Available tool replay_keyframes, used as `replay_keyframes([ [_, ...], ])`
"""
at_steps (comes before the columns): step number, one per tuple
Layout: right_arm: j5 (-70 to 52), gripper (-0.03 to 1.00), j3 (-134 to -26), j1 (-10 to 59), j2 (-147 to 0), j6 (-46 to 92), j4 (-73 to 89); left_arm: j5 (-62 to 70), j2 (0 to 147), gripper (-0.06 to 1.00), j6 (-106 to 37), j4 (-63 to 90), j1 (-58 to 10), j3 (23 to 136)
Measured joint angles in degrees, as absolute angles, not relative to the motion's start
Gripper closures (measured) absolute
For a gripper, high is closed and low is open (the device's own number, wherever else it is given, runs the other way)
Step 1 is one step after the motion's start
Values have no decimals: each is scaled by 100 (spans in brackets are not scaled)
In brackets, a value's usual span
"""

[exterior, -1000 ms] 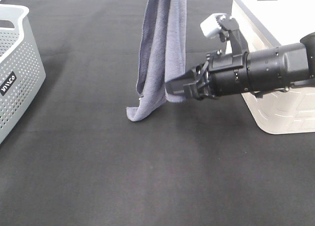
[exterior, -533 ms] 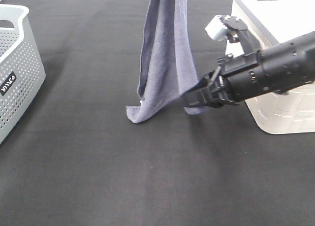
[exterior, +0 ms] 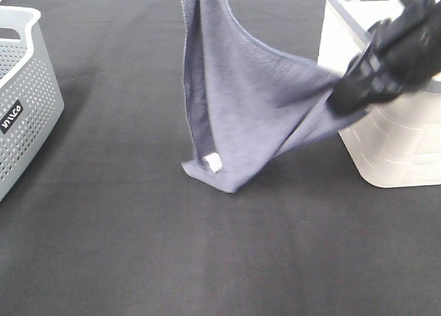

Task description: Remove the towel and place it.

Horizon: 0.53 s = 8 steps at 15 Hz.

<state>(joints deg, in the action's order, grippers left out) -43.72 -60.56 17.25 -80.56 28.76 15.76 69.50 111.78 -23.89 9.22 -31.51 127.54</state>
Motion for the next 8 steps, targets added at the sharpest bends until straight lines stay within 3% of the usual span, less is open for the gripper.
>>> replay_keyframes([
  [4,-4693,96,-6858,1725,-8050,2670,928,6950,11178,94,-2189,968,-3151,12754],
  [8,-4773,96,-7529,1725,-8382,2699,688,6956,11178,94,-1541,86,-3151,12754],
])
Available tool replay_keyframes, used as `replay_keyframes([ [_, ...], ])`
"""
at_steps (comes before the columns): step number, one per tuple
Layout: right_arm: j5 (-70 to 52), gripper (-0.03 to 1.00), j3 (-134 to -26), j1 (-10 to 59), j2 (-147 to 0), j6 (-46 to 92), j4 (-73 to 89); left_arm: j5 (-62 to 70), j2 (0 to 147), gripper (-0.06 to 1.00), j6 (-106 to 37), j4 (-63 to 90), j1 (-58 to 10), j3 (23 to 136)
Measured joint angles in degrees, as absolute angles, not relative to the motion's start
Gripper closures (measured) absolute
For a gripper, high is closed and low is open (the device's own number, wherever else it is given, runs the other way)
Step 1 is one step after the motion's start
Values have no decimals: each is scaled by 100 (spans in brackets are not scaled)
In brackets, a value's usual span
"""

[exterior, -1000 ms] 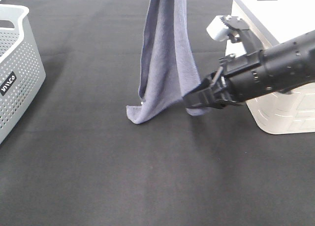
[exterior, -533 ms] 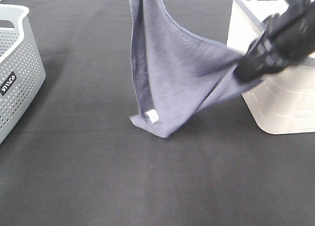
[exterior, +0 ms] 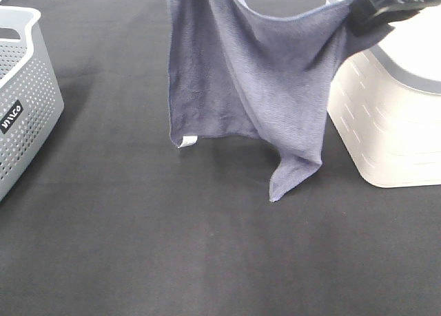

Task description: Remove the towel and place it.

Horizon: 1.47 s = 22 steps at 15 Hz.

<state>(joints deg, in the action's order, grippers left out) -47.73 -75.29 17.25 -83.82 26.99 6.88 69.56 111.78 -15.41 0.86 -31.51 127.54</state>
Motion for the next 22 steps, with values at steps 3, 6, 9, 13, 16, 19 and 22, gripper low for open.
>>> replay_keyframes([
  [3,-4612,96,-7924,1725,-8772,3002,670,6956,11178,94,-968,-619,-3105,12754],
  [6,-3787,96,-8606,1725,-9402,3461,539,6709,11207,94,-527,-751,-2773,12754],
  [9,-3077,96,-9270,1725,-10004,3776,476,6056,11419,94,-510,-779,-2464,12754],
  [13,-1891,96,-10130,1725,-10961,3925,401,4251,11877,94,-510,-819,-2177,12754],
  [16,-1215,96,-10479,1690,-11390,3925,390,3266,12089,94,-464,-1203,-2137,12754],
  [19,-1083,96,-10548,1536,-11757,3919,390,3231,12427,94,-418,-1409,-2137,12760],
  [22,-1759,96,-10376,1473,-12044,3764,573,4452,12869,94,-539,-1341,-2149,12760],
])
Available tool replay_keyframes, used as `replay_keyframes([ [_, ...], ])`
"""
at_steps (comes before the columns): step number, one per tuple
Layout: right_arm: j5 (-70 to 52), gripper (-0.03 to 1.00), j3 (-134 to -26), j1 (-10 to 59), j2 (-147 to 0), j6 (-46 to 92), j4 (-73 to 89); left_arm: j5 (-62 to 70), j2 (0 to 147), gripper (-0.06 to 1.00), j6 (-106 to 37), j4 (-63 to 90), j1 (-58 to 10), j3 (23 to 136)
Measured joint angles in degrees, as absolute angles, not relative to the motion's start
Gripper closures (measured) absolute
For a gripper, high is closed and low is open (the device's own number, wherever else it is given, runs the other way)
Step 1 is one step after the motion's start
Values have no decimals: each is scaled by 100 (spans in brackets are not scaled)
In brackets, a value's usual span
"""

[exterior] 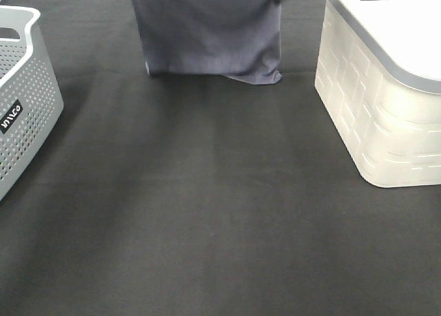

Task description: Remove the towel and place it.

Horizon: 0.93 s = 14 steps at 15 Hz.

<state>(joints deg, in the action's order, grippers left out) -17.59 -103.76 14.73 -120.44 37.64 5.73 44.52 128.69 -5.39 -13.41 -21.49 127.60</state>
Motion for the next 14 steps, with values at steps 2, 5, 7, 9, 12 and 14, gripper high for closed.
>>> replay_keyframes([
  [2,-2893,96,-10244,1473,-12078,3707,745,5563,13006,94,-922,-957,-2149,12760],
  [5,-4715,96,-10233,1473,-12078,3673,848,6767,13018,94,-1450,-292,-2149,12760],
  [7,-5775,96,-10233,1484,-12078,3661,957,6921,13023,94,-1593,-149,-2149,12737],
  [9,-6354,96,-10233,1484,-12107,3736,985,6921,13023,94,-1627,0,-2149,12502],
  [12,-6881,96,-10233,1484,-12238,3759,1003,6933,12955,94,-1633,160,-2200,11643],
  [14,-6916,96,-10233,1484,-12244,3759,1031,6939,12628,94,-1633,160,-2223,11087],
])
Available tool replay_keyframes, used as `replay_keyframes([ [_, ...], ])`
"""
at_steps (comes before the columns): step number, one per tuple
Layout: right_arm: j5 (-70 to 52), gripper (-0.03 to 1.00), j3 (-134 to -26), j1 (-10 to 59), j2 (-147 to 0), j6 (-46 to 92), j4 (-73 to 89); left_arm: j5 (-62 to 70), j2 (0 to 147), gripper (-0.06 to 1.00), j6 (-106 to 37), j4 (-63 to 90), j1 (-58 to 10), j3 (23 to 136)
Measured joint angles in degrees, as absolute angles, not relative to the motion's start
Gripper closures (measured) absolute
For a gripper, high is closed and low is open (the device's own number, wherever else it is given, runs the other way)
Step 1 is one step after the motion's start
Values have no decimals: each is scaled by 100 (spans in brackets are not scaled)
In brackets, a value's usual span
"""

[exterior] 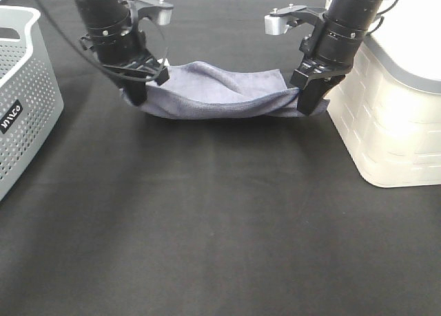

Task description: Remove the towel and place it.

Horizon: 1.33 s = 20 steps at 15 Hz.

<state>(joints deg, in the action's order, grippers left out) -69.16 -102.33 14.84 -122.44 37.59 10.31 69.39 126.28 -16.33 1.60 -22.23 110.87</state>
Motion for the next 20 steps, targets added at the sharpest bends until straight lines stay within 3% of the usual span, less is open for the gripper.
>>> replay_keyframes([
  [3,-6916,96,-10073,1484,-12244,3655,1301,6944,12044,94,-1633,160,-2246,10256],
  [8,-6916,96,-8755,1490,-12061,3409,1564,6944,11574,94,-1633,252,-2269,8915],
  [17,-6910,96,-7466,1490,-11734,3363,1811,6893,11562,94,-2108,458,-2532,7958],
  [20,-6910,83,-7448,1490,-11734,3317,1822,6898,11562,94,-2275,384,-2532,7958],
])
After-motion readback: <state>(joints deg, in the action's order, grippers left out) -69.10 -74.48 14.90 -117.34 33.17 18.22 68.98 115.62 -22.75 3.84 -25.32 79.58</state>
